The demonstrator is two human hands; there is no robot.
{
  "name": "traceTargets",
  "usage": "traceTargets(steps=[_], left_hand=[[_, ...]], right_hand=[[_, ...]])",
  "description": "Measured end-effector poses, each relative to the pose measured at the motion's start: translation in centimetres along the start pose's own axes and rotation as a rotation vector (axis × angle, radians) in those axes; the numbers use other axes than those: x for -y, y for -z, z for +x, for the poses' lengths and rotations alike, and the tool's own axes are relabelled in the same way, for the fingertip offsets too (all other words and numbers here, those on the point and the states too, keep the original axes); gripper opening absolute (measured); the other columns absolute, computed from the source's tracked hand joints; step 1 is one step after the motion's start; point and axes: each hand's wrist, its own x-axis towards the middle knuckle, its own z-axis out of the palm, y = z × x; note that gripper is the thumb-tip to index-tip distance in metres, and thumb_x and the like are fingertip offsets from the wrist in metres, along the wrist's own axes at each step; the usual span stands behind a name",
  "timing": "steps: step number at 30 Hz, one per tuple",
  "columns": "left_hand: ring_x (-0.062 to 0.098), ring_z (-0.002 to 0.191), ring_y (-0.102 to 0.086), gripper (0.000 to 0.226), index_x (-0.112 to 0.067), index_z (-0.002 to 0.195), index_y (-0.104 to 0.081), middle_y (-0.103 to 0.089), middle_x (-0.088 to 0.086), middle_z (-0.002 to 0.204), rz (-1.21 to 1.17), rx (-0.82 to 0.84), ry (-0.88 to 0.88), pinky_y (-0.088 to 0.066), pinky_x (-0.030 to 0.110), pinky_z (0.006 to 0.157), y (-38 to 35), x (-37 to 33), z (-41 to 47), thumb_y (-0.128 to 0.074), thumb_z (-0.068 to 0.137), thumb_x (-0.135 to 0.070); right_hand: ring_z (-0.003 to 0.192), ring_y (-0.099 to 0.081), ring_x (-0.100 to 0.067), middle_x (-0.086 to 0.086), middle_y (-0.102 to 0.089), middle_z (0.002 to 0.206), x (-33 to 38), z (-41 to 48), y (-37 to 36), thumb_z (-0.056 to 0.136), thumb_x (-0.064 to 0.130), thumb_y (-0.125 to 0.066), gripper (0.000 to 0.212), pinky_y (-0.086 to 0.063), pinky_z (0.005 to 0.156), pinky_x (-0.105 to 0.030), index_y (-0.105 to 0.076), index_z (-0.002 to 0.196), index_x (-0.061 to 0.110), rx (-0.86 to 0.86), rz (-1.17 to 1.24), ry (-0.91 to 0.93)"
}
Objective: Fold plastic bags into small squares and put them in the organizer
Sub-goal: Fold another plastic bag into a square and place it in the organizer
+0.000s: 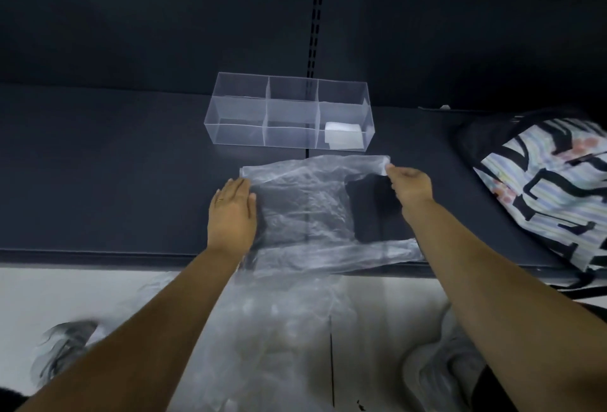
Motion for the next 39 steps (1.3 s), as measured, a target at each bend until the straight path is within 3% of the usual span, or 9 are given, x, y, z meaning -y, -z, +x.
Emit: traceTargets(steps=[3,6,11,15,19,26,30,35,39], left_hand=[[0.018,0.148,-0.007,0.052,-0.012,0.151,-0.022,-0.017,0.003,0.16,0.151,0.1,-0.057,0.0,0.036,0.119,-2.1,1.0,1.3,-0.022,0.104,-0.034],[0.013,0.148,0.007,0.067,-0.019,0.153,-0.003,0.004,-0.004,0.161,0.257,0.173,-0.082,0.009,0.037,0.118,-3.4,1.6,1.4,-0.008,0.096,-0.054],[0.013,0.146,0.015,0.078,-0.022,0.144,0.023,0.023,-0.006,0.154,0.357,0.146,-0.089,0.013,0.039,0.117,-4.3,2.0,1.1,0.014,0.082,-0.068],[0.013,0.146,0.016,0.08,-0.022,0.143,0.021,0.018,-0.003,0.158,0.362,0.157,-0.087,0.015,0.039,0.117,-4.3,1.9,1.1,0.016,0.079,-0.07],[0.013,0.146,0.015,0.087,-0.019,0.148,0.014,0.014,-0.002,0.159,0.337,0.164,-0.087,0.015,0.039,0.116,-4.0,1.8,1.2,0.012,0.079,-0.073],[0.016,0.148,0.009,0.083,-0.029,0.153,0.0,0.003,-0.003,0.162,0.318,0.156,-0.075,0.01,0.044,0.117,-3.8,1.4,1.5,0.006,0.081,-0.071],[0.019,0.148,0.002,0.079,-0.035,0.152,-0.011,-0.005,-0.003,0.162,0.32,0.147,-0.093,0.003,0.046,0.118,-3.4,1.5,2.1,0.004,0.083,-0.07],[0.018,0.148,0.007,0.079,-0.035,0.152,-0.005,0.0,-0.004,0.162,0.338,0.161,-0.093,0.005,0.045,0.118,-3.5,1.6,1.9,0.006,0.082,-0.07],[0.017,0.148,0.009,0.08,-0.036,0.152,-0.002,0.003,-0.004,0.162,0.344,0.17,-0.088,0.007,0.045,0.118,-3.7,1.8,2.0,0.007,0.081,-0.072]], right_hand=[[0.086,-0.056,-0.02,-0.002,-0.063,0.091,0.1,1.9,-1.1,0.083,0.039,-0.071,0.027,-0.042,0.075,-0.028,-0.068,0.094,0.014,-0.015,-0.071,0.028],[0.082,-0.057,-0.019,-0.003,-0.064,0.088,-0.3,3.1,-1.9,0.085,0.036,-0.069,0.018,-0.042,0.073,-0.026,-0.063,0.08,0.019,-0.049,-0.111,0.053],[0.061,-0.05,-0.012,0.002,-0.058,0.066,-0.6,4.3,-0.5,0.091,0.024,-0.062,0.026,-0.039,0.058,-0.022,-0.06,0.067,0.016,-0.056,-0.079,0.091],[0.055,-0.049,-0.009,0.003,-0.061,0.062,-1.0,4.6,1.3,0.09,0.023,-0.065,0.028,-0.044,0.061,-0.02,-0.066,0.067,0.008,-0.027,-0.133,0.127],[0.056,-0.05,-0.011,0.0,-0.063,0.063,-1.4,5.0,2.3,0.088,0.026,-0.067,0.031,-0.048,0.07,-0.029,-0.063,0.059,0.016,-0.076,-0.185,0.12],[0.063,-0.054,-0.018,0.002,-0.061,0.062,-1.8,5.2,2.5,0.089,0.026,-0.064,0.033,-0.043,0.067,-0.027,-0.061,0.059,0.014,-0.08,-0.235,0.133],[0.057,-0.051,-0.016,0.001,-0.06,0.06,-1.9,5.4,2.5,0.089,0.03,-0.064,0.036,-0.043,0.061,-0.029,-0.061,0.057,0.014,-0.092,-0.242,0.114],[0.055,-0.05,-0.009,0.006,-0.058,0.057,-2.3,5.9,3.1,0.09,0.026,-0.062,0.038,-0.037,0.059,-0.023,-0.058,0.053,0.017,-0.159,-0.263,0.113],[0.066,-0.056,-0.019,0.001,-0.064,0.065,-2.2,6.3,3.5,0.092,0.025,-0.058,0.033,-0.037,0.059,-0.024,-0.06,0.061,0.014,-0.154,-0.329,0.125]])
